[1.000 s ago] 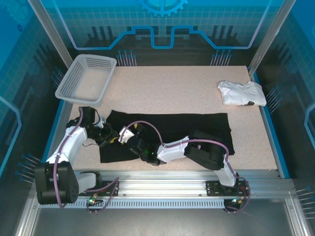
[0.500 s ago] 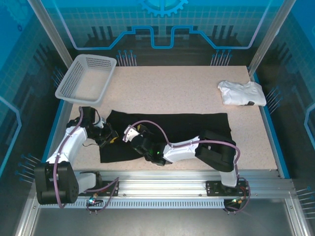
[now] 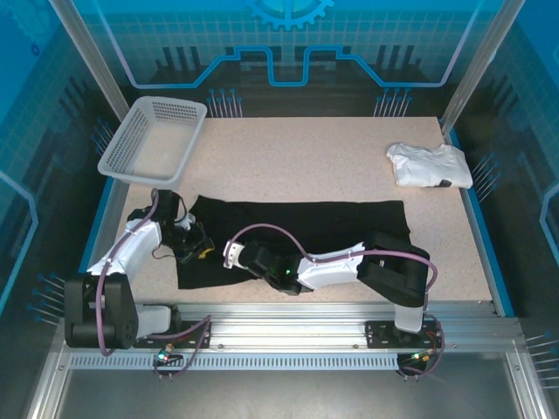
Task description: Fold the inside-out t-shirt
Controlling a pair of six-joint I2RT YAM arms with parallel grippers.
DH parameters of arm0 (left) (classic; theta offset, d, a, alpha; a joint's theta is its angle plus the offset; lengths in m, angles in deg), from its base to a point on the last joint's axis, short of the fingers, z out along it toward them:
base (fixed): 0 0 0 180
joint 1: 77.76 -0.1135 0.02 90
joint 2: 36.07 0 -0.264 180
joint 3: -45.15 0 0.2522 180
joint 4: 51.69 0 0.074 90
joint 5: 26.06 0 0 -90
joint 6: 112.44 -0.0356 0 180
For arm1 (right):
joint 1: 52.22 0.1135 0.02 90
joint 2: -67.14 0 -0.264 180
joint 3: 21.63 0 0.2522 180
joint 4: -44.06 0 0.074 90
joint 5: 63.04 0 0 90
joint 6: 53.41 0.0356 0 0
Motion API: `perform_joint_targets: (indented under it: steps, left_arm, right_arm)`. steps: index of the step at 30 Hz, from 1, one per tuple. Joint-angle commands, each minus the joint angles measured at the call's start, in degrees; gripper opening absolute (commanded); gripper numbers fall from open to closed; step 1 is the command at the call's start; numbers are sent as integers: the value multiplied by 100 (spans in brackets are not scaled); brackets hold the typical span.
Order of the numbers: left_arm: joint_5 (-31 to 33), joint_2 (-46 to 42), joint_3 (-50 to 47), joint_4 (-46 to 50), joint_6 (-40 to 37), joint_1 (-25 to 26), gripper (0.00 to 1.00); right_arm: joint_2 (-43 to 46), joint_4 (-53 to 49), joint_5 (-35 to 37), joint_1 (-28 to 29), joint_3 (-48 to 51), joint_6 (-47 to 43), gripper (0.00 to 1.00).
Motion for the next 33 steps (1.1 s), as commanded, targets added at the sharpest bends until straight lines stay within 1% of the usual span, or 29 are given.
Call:
perform_joint_targets:
  steps: [1, 2, 4, 6, 8, 9, 12, 13, 15, 17, 20, 21, 23, 24, 27, 30, 33]
  left_arm:
    - [191, 90, 112, 440, -32, 96, 14]
    - [231, 67, 154, 521, -52, 97, 20]
    - [461, -26, 293, 745, -157, 97, 27]
    - [856, -145, 497, 888, -274, 97, 38]
    - [1189, -272, 651, 878, -307, 97, 44]
    - [1278, -338, 690, 789, -268, 97, 48]
    - [1287, -509, 613, 280, 33, 124, 56]
    - [1247, -551, 537, 44, 182, 158, 58]
    - [1181, -621, 303, -563, 531, 273, 60]
    - [1050, -639, 62, -1201, 840, 419, 60]
    - [781, -487, -334, -2173, 1218, 690, 59]
    - [726, -381, -466, -2404, 1323, 809, 58]
    - [707, -131, -652, -2599, 1440, 968, 57]
    - [676, 6, -750, -2692, 1441, 1014, 57]
    - [846, 286, -991, -2679, 1389, 1028, 56]
    - [1162, 252, -1259, -2658, 1377, 1002, 56]
    - [1392, 63, -1464, -2710, 1488, 978, 58]
  right_arm:
    - [171, -620, -683, -61, 40, -226, 8]
    - [178, -714, -711, -70, 49, -260, 9]
    - [260, -1062, -944, -124, 57, -312, 14]
    - [375, -1382, -1146, -178, 51, -299, 22]
    - [517, -1662, -1295, -254, 31, -218, 29]
    - [615, -1783, -1352, -287, 31, -187, 35]
    - [874, -1983, -1657, -376, -4, 7, 44]
    - [935, -1995, -1770, -407, -5, 71, 45]
    - [1126, -1944, -2253, -526, 21, 310, 48]
    - [1255, -1750, -2704, -712, 79, 608, 47]
    - [1284, -1157, -3577, -1150, 168, 1362, 40]
    - [1197, -957, -3665, -1236, 168, 1659, 37]
    - [916, -868, -3726, -1349, 21, 2041, 33]
    - [727, -925, -3641, -1385, -94, 2221, 32]
    - [275, -1025, -3613, -1470, -265, 2556, 26]
    - [56, -1182, -3589, -1489, -174, 2649, 22]
    - [-104, -1567, -3507, -1487, -120, 2645, 20]
